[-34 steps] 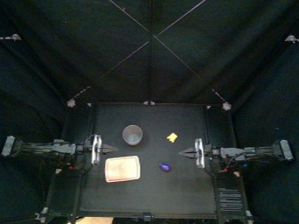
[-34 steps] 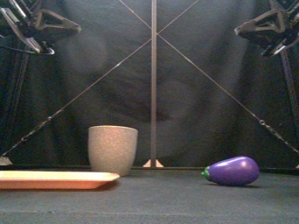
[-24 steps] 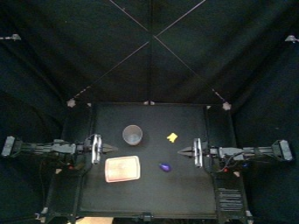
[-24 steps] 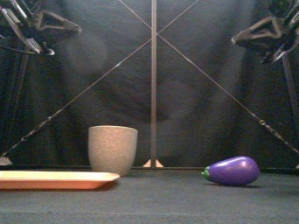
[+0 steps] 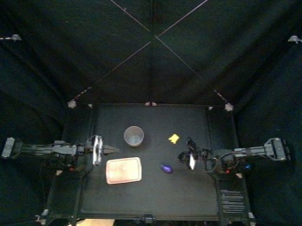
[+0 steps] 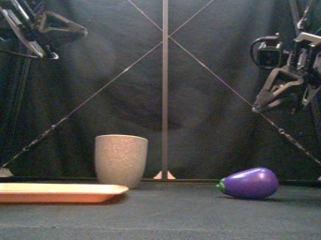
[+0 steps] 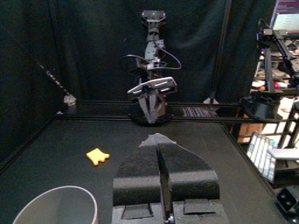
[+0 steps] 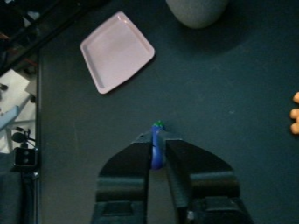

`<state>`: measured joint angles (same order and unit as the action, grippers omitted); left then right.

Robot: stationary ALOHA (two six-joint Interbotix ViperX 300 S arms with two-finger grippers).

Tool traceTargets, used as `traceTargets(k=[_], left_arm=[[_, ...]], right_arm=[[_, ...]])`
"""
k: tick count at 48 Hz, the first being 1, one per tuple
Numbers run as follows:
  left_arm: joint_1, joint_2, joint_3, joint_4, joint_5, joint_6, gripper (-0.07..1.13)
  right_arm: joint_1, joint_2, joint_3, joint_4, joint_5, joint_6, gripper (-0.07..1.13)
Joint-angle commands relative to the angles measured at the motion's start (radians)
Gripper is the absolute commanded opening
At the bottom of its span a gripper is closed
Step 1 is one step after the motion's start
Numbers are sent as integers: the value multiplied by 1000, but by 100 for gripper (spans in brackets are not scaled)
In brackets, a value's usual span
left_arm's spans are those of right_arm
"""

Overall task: Pick the eggplant then place it in the grey bowl
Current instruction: Pick the eggplant

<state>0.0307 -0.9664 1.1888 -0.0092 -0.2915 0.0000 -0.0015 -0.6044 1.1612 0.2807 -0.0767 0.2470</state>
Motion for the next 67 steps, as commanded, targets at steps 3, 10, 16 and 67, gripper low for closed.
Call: traceTargets(k=[3, 10, 16, 67], left_arm=[[2, 6, -17, 0, -8, 0, -3], [3, 6, -15, -2, -8, -2, -3], [3, 6, -9, -2, -6, 0, -3], [3, 3, 2, -2, -6, 0, -3]], right_arm=[[14, 87, -54, 0, -3, 6, 89], [25, 196, -86, 2, -3, 9, 106], [31, 282, -109, 5, -3, 9, 105], [118, 626, -270, 31, 15, 12, 62]])
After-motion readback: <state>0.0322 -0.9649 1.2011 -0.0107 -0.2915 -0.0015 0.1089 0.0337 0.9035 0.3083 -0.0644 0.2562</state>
